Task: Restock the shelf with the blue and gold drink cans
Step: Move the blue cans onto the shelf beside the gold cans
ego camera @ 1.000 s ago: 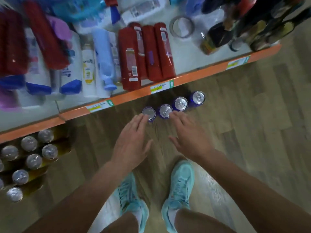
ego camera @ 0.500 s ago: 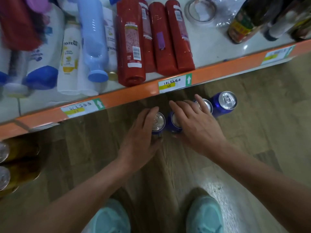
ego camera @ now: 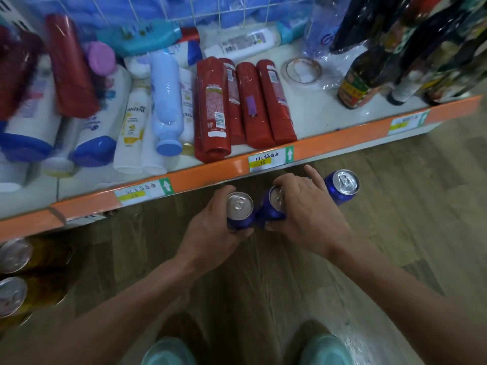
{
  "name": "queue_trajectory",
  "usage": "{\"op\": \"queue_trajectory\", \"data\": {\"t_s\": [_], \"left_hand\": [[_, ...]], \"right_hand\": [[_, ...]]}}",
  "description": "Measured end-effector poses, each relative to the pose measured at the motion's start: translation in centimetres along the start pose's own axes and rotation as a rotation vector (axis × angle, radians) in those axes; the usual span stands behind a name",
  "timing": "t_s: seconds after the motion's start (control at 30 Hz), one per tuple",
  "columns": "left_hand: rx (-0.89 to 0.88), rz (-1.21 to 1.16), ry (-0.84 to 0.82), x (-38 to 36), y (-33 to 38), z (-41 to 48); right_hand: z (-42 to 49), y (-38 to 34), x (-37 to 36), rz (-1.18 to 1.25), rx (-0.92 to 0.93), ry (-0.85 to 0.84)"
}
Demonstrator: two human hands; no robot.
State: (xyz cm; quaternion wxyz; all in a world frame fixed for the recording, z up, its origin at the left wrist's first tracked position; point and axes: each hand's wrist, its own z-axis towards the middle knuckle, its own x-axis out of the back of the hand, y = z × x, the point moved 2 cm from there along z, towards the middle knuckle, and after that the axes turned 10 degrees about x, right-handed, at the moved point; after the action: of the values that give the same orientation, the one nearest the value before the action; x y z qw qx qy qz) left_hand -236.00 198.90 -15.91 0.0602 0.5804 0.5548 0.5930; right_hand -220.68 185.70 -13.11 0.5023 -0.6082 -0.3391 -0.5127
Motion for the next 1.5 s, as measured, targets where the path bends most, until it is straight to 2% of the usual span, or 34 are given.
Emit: {"op": "queue_trajectory", "data": {"t_s": [0.13, 0.3, 0.57, 0.7, 1.23, 1.5], "left_hand": [[0.015, -0.170, 0.028, 2.6, 1.4, -1.2], [0.051, -0.426, -0.062, 4.7, 3.4, -2.1], [0.293, -0.858, -0.184, 4.2, 5.2, -3.8], [0.358, -0.993, -0.228, 3.4, 5.6, -4.0], [0.535, -0.860, -0.267, 1.2, 3.4, -2.4], [0.659, -0.920, -0.314, 2.6, 6.4, -5.4]], "right_hand": [[0.0, -0.3, 2.3, 0.449, -0.052, -0.006], [-0.4, -1.0, 3.1, 1.034, -0.231, 0.014], [-1.4, -2.2, 1.7, 1.580, -0.342, 0.171], [-2.0, -2.5, 1.0, 1.594, -0.398, 0.195], [-2.6, -1.4, -1.9, 1.567, -0.619, 0.004], [-5.3, -3.8, 2.6, 1.579, -0.850, -0.009]]}}
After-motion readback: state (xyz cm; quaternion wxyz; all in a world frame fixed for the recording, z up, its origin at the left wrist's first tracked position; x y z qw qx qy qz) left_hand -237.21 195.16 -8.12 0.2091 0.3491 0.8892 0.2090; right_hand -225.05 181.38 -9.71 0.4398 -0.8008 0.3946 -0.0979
